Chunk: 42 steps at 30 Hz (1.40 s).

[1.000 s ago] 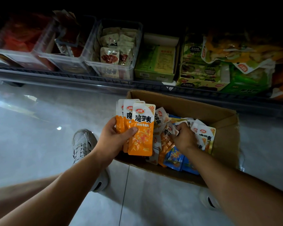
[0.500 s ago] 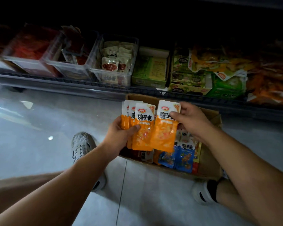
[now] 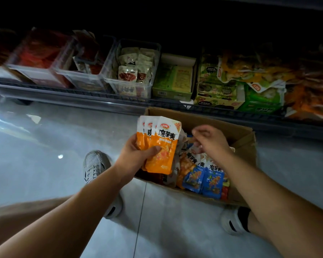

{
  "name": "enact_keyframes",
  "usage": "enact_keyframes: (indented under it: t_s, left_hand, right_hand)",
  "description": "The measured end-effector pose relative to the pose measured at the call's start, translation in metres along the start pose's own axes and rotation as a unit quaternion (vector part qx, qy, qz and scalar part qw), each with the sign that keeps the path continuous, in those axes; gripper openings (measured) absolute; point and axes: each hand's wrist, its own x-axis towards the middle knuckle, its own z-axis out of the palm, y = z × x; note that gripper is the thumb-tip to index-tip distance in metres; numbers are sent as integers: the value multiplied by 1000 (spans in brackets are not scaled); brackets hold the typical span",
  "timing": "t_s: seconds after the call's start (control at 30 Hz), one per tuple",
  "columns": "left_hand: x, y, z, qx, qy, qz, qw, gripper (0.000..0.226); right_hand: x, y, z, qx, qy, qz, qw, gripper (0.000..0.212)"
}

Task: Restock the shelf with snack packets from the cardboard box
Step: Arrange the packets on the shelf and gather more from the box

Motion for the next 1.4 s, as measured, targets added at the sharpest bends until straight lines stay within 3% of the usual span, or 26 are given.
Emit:
enact_keyframes:
  t_s: [0.1,0.2,0.3,0.4,0.47,0.57,0.73,0.9,1.0,1.1,1.23,1.4]
  left_hand:
    - [3,2,-10,6,23,9,1000,55]
    - [5,0,-16,7,38,4,999,57]
    - [7,0,-16,11,47,0,999,57]
    - [9,0,-15,16,54,-1,998,55]
    - [10,0,-15,19,55,-2,998,57]
    - [11,-1,-15,24,56,-2,998,60]
    - [10,-1,-14,30,50,7,998,57]
    - [7,1,-10,22,50,15,998,56]
    - [4,4,-3,16,46,10,999,67]
    - [-2,9,8,23,24,8,999,71]
    - [-11,16,27,-7,-22,17,1000,71]
    - [-23,33,47,-50,-62,35,996,69]
  right_hand:
    - [23,54,-8,-207,0,24,978,25]
    - [33,89,1,-256,-39,46,965,47]
    - [38,103,15,-332,-1,20,943,74]
    - [40,112,23,-373,33,8,927,78]
    - [42,113,25,-360,39,0,932,63]
    - [45,115,26,-303,54,-14,951,24]
    - [45,100,13,-177,50,-36,982,21]
    - [34,45,-27,-151,64,-65,984,7]
    - [21,1,-51,-89,39,-60,993,8]
    - [4,-36,-63,-64,-38,-72,995,11]
    - [-22,-63,-57,-36,-126,-82,988,39]
    - [-44,-75,-42,-31,-23,-104,994,64]
